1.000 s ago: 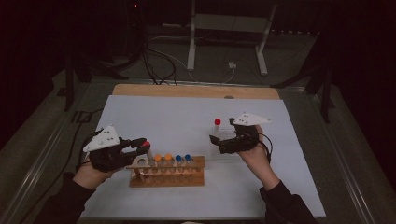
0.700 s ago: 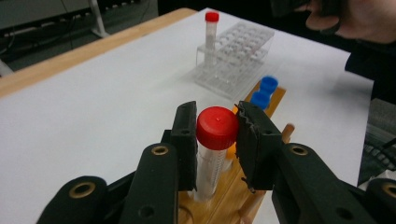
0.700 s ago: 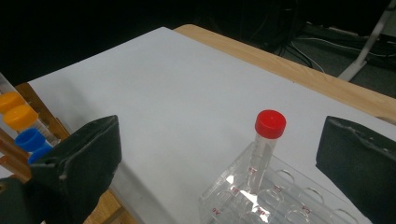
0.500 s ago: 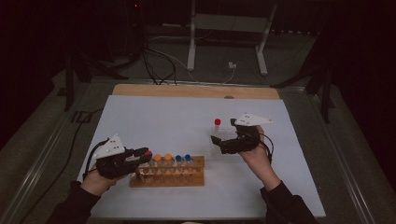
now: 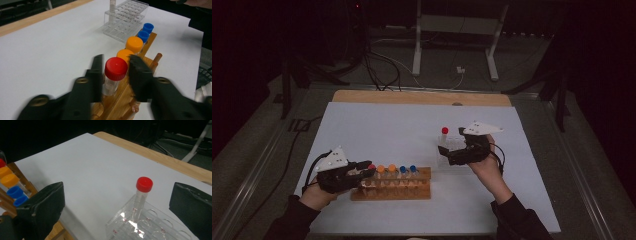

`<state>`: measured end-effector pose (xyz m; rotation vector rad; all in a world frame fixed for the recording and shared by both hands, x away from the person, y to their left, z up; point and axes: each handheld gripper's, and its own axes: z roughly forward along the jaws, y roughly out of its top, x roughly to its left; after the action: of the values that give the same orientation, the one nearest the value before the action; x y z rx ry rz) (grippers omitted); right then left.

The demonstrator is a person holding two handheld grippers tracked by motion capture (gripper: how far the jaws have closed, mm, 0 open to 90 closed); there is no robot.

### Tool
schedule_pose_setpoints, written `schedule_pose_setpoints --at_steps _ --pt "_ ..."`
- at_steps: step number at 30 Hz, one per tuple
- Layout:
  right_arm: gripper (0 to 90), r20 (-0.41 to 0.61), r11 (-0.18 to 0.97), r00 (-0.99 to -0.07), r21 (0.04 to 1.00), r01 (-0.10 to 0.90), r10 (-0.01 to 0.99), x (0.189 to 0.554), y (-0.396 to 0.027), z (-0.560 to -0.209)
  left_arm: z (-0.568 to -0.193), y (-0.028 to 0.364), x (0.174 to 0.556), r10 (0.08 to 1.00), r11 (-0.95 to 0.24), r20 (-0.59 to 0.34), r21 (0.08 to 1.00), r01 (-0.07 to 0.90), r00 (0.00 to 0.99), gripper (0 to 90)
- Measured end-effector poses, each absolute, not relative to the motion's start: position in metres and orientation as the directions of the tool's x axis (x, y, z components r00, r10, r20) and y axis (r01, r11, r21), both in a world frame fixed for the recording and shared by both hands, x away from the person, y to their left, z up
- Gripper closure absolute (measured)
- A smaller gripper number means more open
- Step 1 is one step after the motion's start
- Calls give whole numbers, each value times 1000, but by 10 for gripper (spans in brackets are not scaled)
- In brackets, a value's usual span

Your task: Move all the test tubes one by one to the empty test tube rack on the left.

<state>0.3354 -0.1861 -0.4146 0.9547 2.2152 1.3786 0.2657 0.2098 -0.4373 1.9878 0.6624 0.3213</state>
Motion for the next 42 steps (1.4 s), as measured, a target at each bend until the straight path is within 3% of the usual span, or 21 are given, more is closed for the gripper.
schedule_pose_setpoints --at_steps 8,11,17,20,25,38,42 --pt "0 39 304 -694 880 364 719 343 -191 -421 -429 212 262 602 -340 -35 892 296 798 254" --pt "0 11 334 -686 868 368 728 346 -190 -427 -427 213 263 602 -327 -46 897 298 797 165" --pt "105 -8 348 -655 853 390 755 356 -188 -442 -426 214 263 604 -318 -50 900 298 796 45" --pt "196 -21 356 -630 840 410 776 363 -187 -450 -427 214 262 604 -326 -40 899 293 796 38" --pt "448 -20 369 -628 824 431 778 373 -186 -458 -426 217 263 607 -311 -51 903 296 793 37" --pt "740 -26 396 -629 797 457 777 384 -171 -464 -426 222 264 610 -296 -71 904 309 789 38" --pt "747 -32 401 -628 795 455 777 384 -172 -463 -427 222 265 608 -290 -80 904 314 790 38"
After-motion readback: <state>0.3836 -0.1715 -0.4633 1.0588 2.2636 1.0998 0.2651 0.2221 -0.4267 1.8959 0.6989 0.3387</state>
